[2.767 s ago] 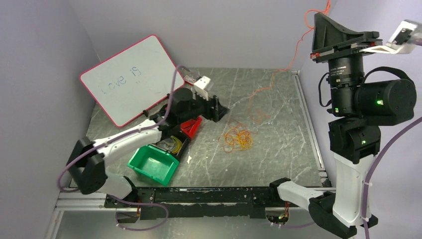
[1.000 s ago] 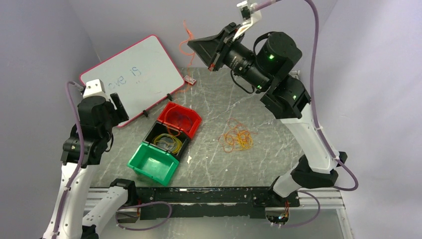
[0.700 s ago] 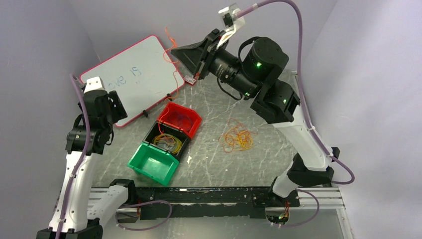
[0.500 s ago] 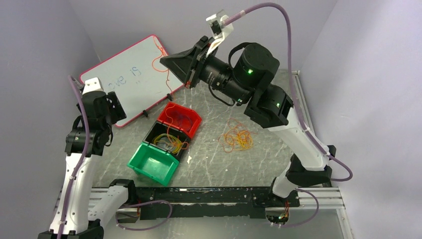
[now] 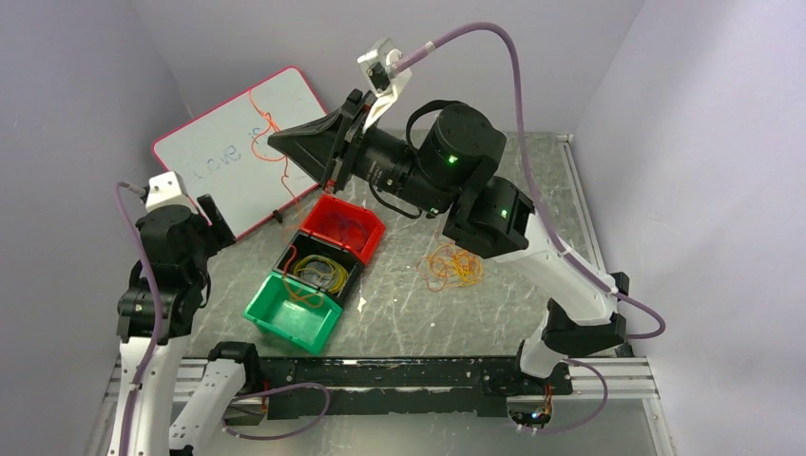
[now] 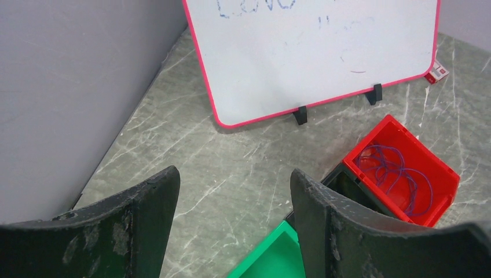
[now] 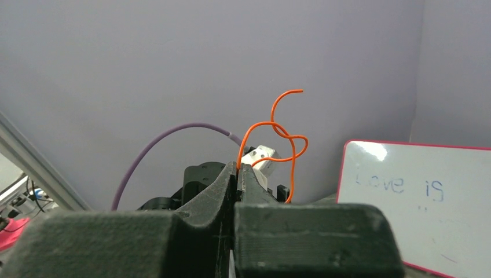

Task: Untangle the cables

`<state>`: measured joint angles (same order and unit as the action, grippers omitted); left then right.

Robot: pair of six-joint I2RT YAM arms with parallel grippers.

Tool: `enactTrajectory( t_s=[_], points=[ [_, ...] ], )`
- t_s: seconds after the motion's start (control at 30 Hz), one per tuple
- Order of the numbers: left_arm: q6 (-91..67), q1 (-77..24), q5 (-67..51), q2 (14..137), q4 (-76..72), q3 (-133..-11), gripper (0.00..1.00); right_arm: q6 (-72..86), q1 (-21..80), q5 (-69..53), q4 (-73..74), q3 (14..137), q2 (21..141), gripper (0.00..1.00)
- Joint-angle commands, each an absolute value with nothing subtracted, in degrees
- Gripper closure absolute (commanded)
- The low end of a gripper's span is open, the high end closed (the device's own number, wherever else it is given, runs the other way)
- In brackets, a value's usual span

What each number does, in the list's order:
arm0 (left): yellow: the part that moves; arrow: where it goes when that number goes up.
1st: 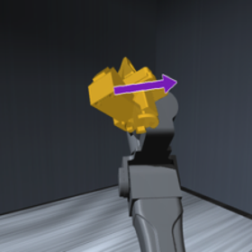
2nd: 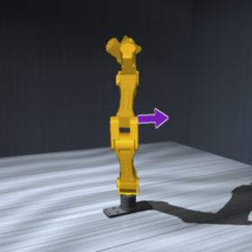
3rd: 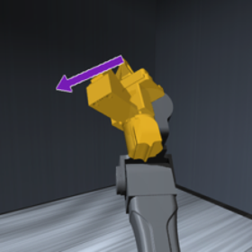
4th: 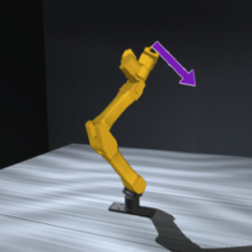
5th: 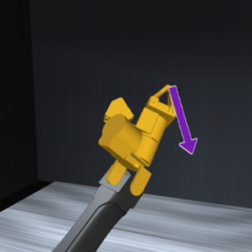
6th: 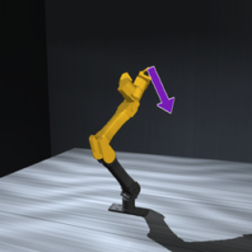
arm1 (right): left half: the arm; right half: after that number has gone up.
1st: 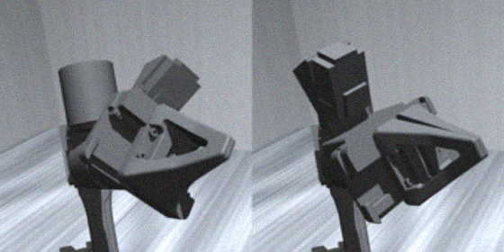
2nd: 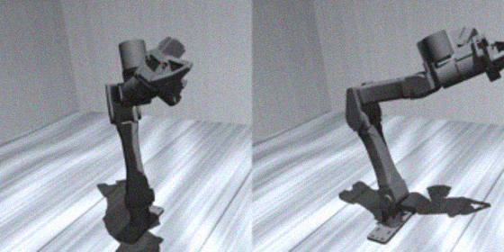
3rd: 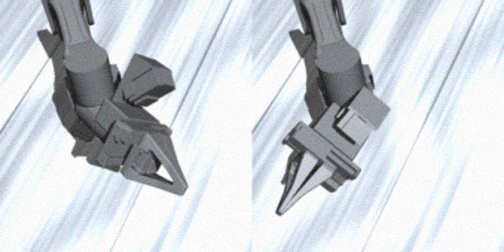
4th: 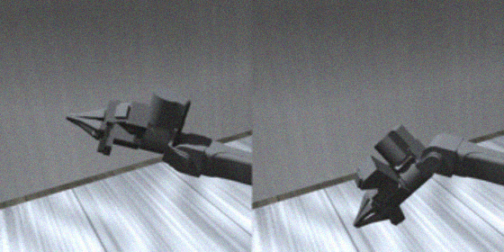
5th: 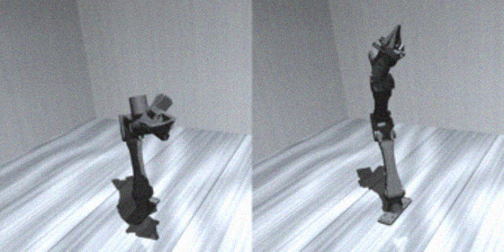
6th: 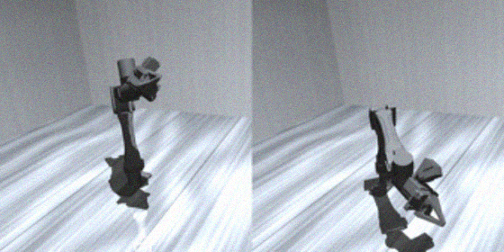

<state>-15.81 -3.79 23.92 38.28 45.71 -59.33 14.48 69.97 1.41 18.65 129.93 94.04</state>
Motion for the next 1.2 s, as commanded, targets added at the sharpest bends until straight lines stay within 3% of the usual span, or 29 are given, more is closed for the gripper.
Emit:
enactTrajectory(
  t_s=[0.0, 0.27, 0.67, 1.17],
  points=[
    [-15.25, -3.08, 25.8, 35.81, 45.15, -59.31, 0.25, 14.58, 71.12, 0.75, 14.55, 128.5, 94.33, 1.0],
    [-14.43, -3.08, 28.02, 32.97, 45.14, -61.18, 0.25, 16.6, 71.2, 2.39, 7.69, 116.08, 92.7, 1.0],
    [-13.8, -3.07, 27.82, 32.6, 45.36, -60.59, 0.25, 17.02, 70.04, 5.58, 3.11, 106.97, 93.13, 1.0],
    [-15.91, -3.08, 21.07, 31.19, 44.0, -56.8, 0.26, 18.9, 66.66, -4.67, -1.84, 94.47, 93.36, 1.0]
  ],
)
